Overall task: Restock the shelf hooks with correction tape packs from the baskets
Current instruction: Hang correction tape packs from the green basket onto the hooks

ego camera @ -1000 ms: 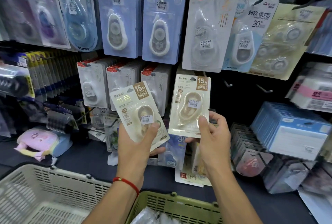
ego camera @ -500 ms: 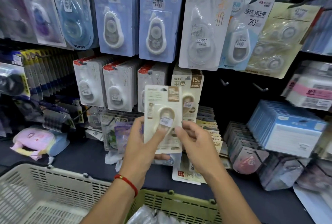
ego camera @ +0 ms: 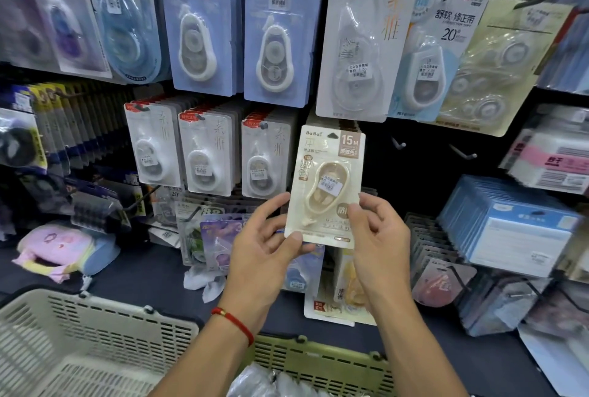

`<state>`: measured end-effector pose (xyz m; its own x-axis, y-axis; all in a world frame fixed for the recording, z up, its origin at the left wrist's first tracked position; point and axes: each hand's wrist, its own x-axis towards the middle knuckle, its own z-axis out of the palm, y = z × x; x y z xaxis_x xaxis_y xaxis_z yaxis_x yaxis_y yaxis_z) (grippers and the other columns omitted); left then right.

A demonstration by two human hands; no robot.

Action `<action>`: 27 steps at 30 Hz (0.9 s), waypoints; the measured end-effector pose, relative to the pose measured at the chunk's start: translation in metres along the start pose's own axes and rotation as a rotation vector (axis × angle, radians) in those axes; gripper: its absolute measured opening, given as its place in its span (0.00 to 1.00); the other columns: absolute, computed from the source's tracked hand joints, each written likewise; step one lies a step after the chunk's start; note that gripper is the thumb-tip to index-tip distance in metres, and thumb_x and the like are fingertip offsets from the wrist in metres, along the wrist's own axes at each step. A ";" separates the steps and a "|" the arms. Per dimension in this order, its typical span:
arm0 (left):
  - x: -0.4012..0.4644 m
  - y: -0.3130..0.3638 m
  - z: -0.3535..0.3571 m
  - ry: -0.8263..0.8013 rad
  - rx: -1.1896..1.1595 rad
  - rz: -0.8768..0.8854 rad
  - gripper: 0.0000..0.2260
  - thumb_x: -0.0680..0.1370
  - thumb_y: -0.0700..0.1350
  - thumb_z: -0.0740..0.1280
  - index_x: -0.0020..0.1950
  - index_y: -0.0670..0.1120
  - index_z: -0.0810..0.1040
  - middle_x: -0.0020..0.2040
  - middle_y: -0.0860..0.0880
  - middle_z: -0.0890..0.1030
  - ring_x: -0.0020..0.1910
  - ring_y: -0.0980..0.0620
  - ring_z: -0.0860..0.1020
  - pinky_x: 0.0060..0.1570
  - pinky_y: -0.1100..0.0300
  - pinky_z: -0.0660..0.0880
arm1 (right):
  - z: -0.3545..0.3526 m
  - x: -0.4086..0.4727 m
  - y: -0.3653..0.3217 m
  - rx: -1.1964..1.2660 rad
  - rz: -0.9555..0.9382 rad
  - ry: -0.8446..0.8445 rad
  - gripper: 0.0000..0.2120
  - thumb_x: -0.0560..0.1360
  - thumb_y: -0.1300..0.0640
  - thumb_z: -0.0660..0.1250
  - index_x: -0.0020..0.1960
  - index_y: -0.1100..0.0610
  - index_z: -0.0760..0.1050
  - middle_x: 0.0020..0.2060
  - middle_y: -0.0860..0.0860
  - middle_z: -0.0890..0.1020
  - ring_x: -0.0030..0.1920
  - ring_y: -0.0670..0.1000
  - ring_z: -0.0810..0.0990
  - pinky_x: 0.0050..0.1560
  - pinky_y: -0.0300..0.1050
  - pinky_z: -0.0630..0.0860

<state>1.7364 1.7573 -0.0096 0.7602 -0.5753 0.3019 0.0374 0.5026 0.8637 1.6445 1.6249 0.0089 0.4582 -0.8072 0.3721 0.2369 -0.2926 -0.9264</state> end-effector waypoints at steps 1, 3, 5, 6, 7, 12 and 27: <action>0.002 0.001 0.000 0.011 -0.006 0.007 0.22 0.79 0.29 0.69 0.70 0.46 0.77 0.57 0.41 0.87 0.56 0.43 0.86 0.49 0.57 0.84 | 0.000 0.001 -0.001 0.004 -0.005 0.007 0.08 0.84 0.53 0.68 0.62 0.50 0.79 0.47 0.46 0.89 0.49 0.44 0.87 0.45 0.36 0.80; 0.006 0.001 -0.001 0.021 -0.017 0.017 0.20 0.79 0.29 0.70 0.69 0.44 0.77 0.56 0.41 0.87 0.54 0.43 0.87 0.50 0.58 0.84 | -0.001 0.003 -0.004 0.000 -0.027 0.016 0.06 0.83 0.53 0.68 0.60 0.48 0.80 0.46 0.46 0.89 0.48 0.44 0.87 0.44 0.35 0.80; 0.007 0.000 -0.002 0.019 -0.022 0.010 0.19 0.79 0.30 0.70 0.68 0.42 0.78 0.56 0.40 0.87 0.52 0.42 0.87 0.49 0.58 0.84 | -0.003 0.004 -0.006 -0.004 -0.038 0.018 0.05 0.83 0.53 0.69 0.58 0.46 0.81 0.46 0.46 0.89 0.48 0.44 0.87 0.45 0.35 0.80; 0.008 -0.002 -0.003 0.018 -0.015 0.006 0.18 0.79 0.29 0.70 0.68 0.41 0.78 0.55 0.39 0.87 0.51 0.43 0.87 0.48 0.58 0.84 | -0.005 0.005 -0.006 -0.013 -0.030 0.020 0.05 0.83 0.53 0.70 0.57 0.46 0.81 0.46 0.46 0.89 0.48 0.44 0.87 0.45 0.36 0.81; 0.008 -0.003 -0.003 0.021 0.003 0.005 0.18 0.79 0.29 0.70 0.67 0.42 0.79 0.54 0.39 0.87 0.49 0.43 0.87 0.48 0.58 0.84 | -0.006 0.004 -0.007 -0.040 -0.016 0.018 0.06 0.82 0.53 0.70 0.58 0.47 0.82 0.47 0.47 0.89 0.49 0.44 0.87 0.47 0.38 0.82; 0.013 -0.013 -0.007 0.079 0.436 0.042 0.20 0.80 0.33 0.70 0.66 0.55 0.79 0.60 0.50 0.85 0.56 0.52 0.84 0.59 0.54 0.82 | -0.005 -0.004 -0.001 -0.590 -0.262 0.078 0.18 0.84 0.56 0.65 0.73 0.52 0.74 0.66 0.47 0.79 0.64 0.44 0.78 0.64 0.38 0.72; 0.034 -0.027 0.011 -0.236 0.756 0.162 0.39 0.75 0.27 0.64 0.81 0.57 0.66 0.80 0.60 0.68 0.78 0.64 0.65 0.78 0.51 0.67 | -0.005 0.020 0.018 -0.868 -0.486 -0.425 0.30 0.80 0.71 0.62 0.80 0.56 0.68 0.85 0.43 0.52 0.83 0.49 0.57 0.78 0.47 0.64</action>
<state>1.7541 1.7168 -0.0185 0.5587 -0.6958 0.4513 -0.5749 0.0674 0.8155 1.6538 1.6013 -0.0009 0.7778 -0.3117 0.5458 -0.1373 -0.9317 -0.3364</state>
